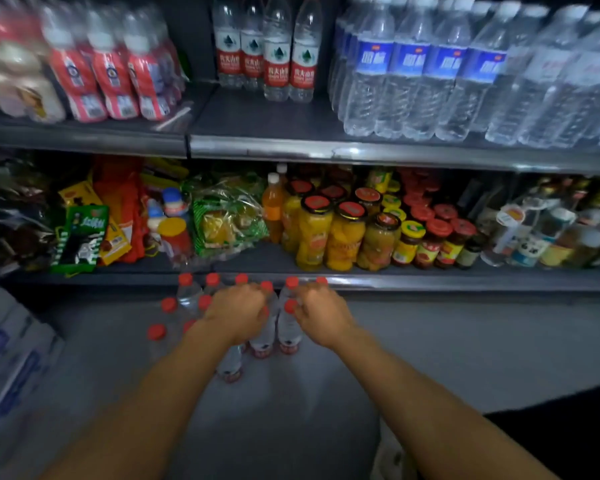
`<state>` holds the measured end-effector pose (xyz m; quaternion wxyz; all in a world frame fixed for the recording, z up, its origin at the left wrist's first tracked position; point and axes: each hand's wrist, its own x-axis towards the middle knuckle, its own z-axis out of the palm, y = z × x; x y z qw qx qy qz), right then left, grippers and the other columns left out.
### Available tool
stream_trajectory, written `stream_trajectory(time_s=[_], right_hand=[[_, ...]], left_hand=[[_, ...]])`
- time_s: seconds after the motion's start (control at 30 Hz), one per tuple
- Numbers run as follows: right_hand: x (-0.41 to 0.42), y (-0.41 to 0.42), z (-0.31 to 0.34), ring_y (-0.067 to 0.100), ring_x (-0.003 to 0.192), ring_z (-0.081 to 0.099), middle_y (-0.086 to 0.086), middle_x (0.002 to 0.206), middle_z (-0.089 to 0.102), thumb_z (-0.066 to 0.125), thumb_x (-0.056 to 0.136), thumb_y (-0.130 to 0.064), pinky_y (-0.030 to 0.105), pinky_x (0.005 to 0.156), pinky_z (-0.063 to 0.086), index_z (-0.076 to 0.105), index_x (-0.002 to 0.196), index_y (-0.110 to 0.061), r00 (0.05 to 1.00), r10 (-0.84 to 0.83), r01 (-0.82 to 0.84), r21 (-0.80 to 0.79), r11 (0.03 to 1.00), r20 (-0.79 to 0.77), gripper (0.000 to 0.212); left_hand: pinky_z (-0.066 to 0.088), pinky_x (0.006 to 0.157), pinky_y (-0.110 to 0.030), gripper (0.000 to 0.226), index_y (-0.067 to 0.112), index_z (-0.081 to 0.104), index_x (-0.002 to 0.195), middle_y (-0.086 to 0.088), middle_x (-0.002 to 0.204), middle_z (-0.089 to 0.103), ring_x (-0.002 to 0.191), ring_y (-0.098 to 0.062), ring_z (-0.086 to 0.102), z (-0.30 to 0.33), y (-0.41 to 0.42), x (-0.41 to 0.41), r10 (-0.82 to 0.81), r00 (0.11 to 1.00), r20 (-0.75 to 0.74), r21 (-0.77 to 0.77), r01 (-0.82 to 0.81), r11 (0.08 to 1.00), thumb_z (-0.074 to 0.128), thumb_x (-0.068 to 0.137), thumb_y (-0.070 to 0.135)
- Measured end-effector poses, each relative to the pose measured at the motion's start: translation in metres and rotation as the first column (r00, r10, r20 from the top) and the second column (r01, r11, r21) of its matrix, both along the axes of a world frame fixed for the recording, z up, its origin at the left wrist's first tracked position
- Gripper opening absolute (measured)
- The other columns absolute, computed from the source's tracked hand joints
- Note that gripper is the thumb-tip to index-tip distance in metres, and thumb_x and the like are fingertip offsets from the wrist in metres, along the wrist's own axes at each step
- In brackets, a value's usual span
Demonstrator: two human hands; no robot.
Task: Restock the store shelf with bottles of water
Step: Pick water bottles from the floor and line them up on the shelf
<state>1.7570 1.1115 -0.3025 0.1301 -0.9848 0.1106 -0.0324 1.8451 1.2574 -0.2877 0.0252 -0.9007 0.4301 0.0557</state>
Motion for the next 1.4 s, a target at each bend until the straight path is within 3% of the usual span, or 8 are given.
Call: stream_trajectory(time_s=[0.07,0.2,0.33,0.47,0.73,0.97,1.2,1.4], right_hand=[[-0.015,0.009,-0.028,0.039,0.108,0.056,0.018,0.119,0.06,0.049,0.09,-0.014,0.043,0.09,0.045,0.058,0.118,-0.006,0.997,-0.01,0.014,0.058,0.998,-0.078,0.03],[-0.03,0.026,-0.083,0.036,0.111,0.055,0.016,0.121,0.061,0.049,0.089,-0.016,0.039,0.088,0.047,0.058,0.119,-0.011,0.983,-0.042,0.069,0.148,0.987,-0.181,0.032],[-0.031,0.048,-0.125,0.034,0.118,0.053,0.014,0.128,0.057,0.052,0.091,-0.024,0.04,0.096,0.045,0.054,0.128,-0.013,0.958,-0.031,0.093,0.209,0.974,-0.284,0.038],[-0.017,0.071,-0.155,0.032,0.118,0.052,0.013,0.127,0.058,0.054,0.09,-0.026,0.037,0.092,0.045,0.052,0.128,-0.012,0.948,-0.001,0.086,0.253,0.964,-0.318,0.041],[0.031,0.11,-0.178,0.036,0.124,0.046,0.016,0.139,0.045,0.071,0.081,-0.028,0.046,0.092,0.046,0.037,0.141,-0.01,0.984,-0.098,0.153,0.431,0.889,-0.147,0.071],[0.066,0.123,-0.186,0.035,0.115,0.051,0.014,0.124,0.051,0.079,0.071,-0.036,0.045,0.085,0.047,0.045,0.126,-0.006,0.973,-0.209,0.232,0.41,0.882,-0.101,0.071],[0.076,0.12,-0.181,0.035,0.109,0.056,0.015,0.118,0.055,0.075,0.076,-0.038,0.041,0.082,0.047,0.048,0.117,-0.004,0.976,-0.18,0.214,0.362,0.907,-0.125,0.06],[0.052,0.11,-0.141,0.035,0.107,0.058,0.016,0.118,0.06,0.074,0.075,-0.042,0.038,0.081,0.048,0.052,0.116,-0.004,0.981,-0.157,0.188,0.364,0.912,-0.113,0.06]], left_hand=[[0.05,0.084,-0.04,0.031,0.013,0.053,0.12,-0.011,0.123,0.058,0.11,-0.031,0.056,-0.034,0.008,-0.012,0.023,0.997,-0.071,0.024,-0.022,0.999,0.046,0.092,0.024],[0.048,0.086,-0.035,0.028,0.013,0.058,0.113,-0.009,0.121,0.06,0.109,-0.028,0.058,-0.088,0.028,-0.034,0.068,0.98,-0.186,0.062,-0.058,0.996,0.048,0.088,0.022],[0.047,0.092,-0.036,0.033,0.013,0.059,0.115,-0.01,0.124,0.06,0.115,-0.028,0.057,-0.136,0.054,-0.039,0.152,0.962,-0.227,0.169,-0.115,0.979,0.05,0.088,0.027],[0.046,0.093,-0.035,0.033,0.013,0.057,0.118,-0.01,0.127,0.058,0.116,-0.03,0.056,-0.162,0.079,-0.033,0.235,0.929,-0.286,0.21,-0.178,0.961,0.05,0.09,0.029],[0.044,0.095,-0.037,0.038,0.015,0.054,0.126,-0.01,0.131,0.055,0.12,-0.029,0.053,-0.189,0.112,-0.007,0.336,0.886,-0.318,0.231,-0.272,0.934,0.05,0.092,0.032],[0.044,0.093,-0.037,0.039,0.013,0.053,0.127,-0.011,0.131,0.053,0.119,-0.029,0.052,-0.204,0.121,0.007,0.351,0.881,-0.318,0.257,-0.276,0.926,0.048,0.093,0.031],[0.044,0.093,-0.037,0.038,0.013,0.052,0.127,-0.01,0.13,0.053,0.119,-0.029,0.052,-0.202,0.126,0.006,0.32,0.898,-0.302,0.284,-0.235,0.929,0.047,0.093,0.03],[0.047,0.09,-0.037,0.036,0.013,0.055,0.123,-0.01,0.126,0.057,0.114,-0.03,0.056,-0.167,0.123,0.005,0.289,0.929,-0.229,0.206,-0.244,0.947,0.05,0.09,0.026]])
